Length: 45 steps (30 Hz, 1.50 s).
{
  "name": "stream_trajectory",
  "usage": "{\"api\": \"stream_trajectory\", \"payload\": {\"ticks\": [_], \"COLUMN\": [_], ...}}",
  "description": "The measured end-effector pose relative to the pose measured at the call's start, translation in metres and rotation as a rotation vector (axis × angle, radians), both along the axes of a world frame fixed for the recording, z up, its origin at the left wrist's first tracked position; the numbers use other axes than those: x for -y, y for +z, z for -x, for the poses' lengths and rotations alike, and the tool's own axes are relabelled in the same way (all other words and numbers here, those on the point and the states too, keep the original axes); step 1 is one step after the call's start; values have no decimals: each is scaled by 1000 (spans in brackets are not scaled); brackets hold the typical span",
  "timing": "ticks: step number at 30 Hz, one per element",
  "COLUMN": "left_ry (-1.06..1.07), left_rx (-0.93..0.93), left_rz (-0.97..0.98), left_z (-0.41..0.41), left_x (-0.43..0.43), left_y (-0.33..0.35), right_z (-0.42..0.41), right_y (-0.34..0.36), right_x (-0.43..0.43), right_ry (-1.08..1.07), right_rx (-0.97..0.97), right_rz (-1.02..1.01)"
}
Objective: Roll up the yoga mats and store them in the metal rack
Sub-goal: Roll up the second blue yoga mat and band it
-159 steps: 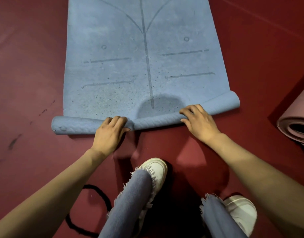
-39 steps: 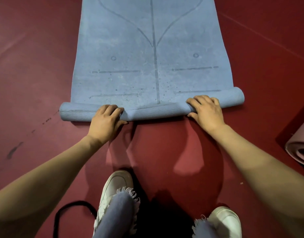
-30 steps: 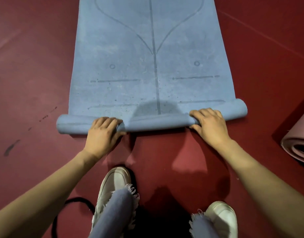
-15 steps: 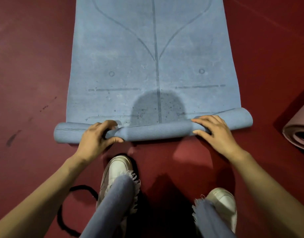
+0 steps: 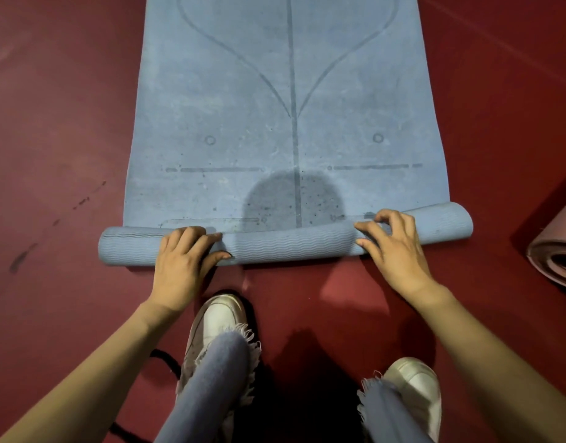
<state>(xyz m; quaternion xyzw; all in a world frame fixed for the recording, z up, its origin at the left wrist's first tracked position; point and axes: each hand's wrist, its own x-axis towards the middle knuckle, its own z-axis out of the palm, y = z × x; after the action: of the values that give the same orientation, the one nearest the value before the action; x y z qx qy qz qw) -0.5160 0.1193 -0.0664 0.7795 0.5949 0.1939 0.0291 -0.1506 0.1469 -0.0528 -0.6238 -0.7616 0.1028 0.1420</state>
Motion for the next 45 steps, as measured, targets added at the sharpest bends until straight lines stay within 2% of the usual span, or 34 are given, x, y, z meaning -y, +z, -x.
{"api": "stream_trajectory", "payload": {"ticks": [4, 10, 13, 18, 25, 30, 33, 36, 45], "left_ry": [98, 185, 214, 171, 28, 66, 153, 229, 244], "left_rx": [-4, 18, -19, -47, -75, -73, -140, -128, -115], "left_rz": [31, 14, -53, -84, 71, 101, 42, 85, 98], "left_z": [-10, -20, -22, -23, -8, -11, -18, -28, -26], "left_x": [-2, 1, 2, -4, -17, -32, -29, -26, -46], "left_y": [3, 0, -2, 1, 4, 11, 14, 14, 11], "right_z": [5, 3, 4, -2, 14, 22, 26, 29, 11], "right_y": [-6, -18, -18, -8, -7, -5, -5, -3, 6], "right_x": [2, 0, -3, -11, -24, -33, -34, -30, -42], "right_ry": [-5, 77, 85, 138, 20, -5, -52, -101, 65], "right_rx": [67, -82, -122, -44, 116, 118, 127, 178, 98], "right_rz": [-107, -173, -161, -126, -109, -82, -104, -130, 1]}}
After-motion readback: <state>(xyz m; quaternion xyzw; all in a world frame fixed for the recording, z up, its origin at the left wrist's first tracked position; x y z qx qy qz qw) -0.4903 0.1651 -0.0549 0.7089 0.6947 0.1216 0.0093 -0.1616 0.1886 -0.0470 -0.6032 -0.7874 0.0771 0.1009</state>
